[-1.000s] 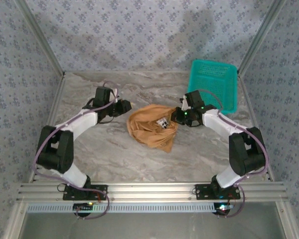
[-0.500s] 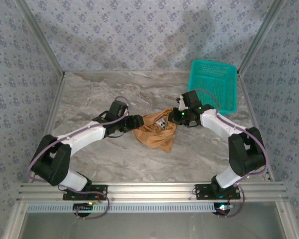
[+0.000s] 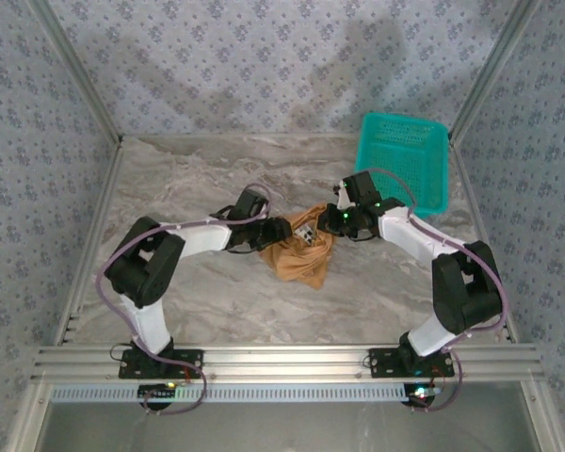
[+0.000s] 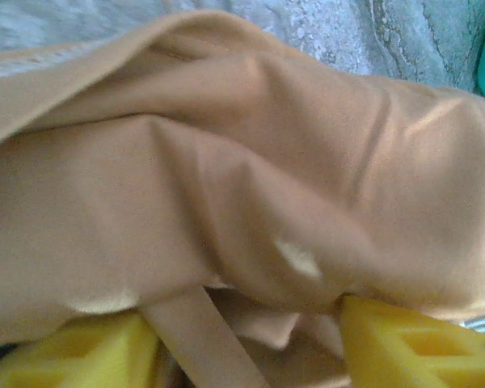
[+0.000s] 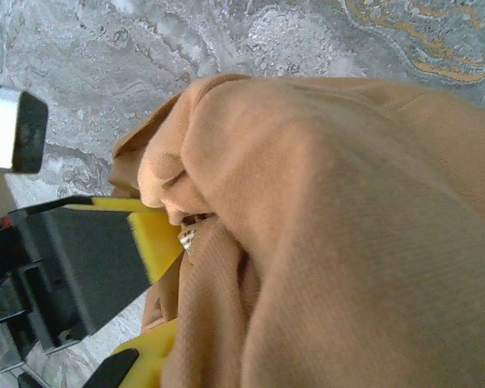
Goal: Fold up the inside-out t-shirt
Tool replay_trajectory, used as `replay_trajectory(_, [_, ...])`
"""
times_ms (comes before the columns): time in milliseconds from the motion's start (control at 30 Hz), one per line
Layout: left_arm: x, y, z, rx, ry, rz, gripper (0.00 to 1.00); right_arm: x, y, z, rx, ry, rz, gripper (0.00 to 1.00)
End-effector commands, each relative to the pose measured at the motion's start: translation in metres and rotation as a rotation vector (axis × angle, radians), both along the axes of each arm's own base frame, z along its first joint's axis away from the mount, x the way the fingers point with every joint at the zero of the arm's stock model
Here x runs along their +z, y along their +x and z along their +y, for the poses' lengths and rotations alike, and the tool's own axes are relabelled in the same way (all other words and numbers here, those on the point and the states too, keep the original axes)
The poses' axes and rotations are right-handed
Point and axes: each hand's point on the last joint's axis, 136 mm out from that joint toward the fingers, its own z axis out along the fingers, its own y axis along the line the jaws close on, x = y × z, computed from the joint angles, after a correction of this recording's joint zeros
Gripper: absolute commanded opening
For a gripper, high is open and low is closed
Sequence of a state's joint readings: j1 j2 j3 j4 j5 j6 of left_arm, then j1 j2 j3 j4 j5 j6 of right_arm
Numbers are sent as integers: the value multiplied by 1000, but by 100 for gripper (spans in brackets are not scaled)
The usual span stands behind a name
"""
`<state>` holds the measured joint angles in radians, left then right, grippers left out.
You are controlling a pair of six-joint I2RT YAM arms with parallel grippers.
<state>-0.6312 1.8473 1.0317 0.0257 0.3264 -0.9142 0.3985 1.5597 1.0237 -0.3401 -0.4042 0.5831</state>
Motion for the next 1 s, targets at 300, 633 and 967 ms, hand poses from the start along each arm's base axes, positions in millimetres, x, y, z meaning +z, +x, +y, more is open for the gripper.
replay_trajectory(300, [153, 54, 42, 64, -89, -212, 0, -37, -18, -39, -72, -181, 32, 0])
replay_trajectory(633, [232, 54, 52, 87, -385, -311, 0, -71, -32, -32, -58, -305, 84, 0])
replay_trajectory(967, [123, 31, 46, 94, -318, -136, 0, -25, -46, -22, -24, -353, 52, 46])
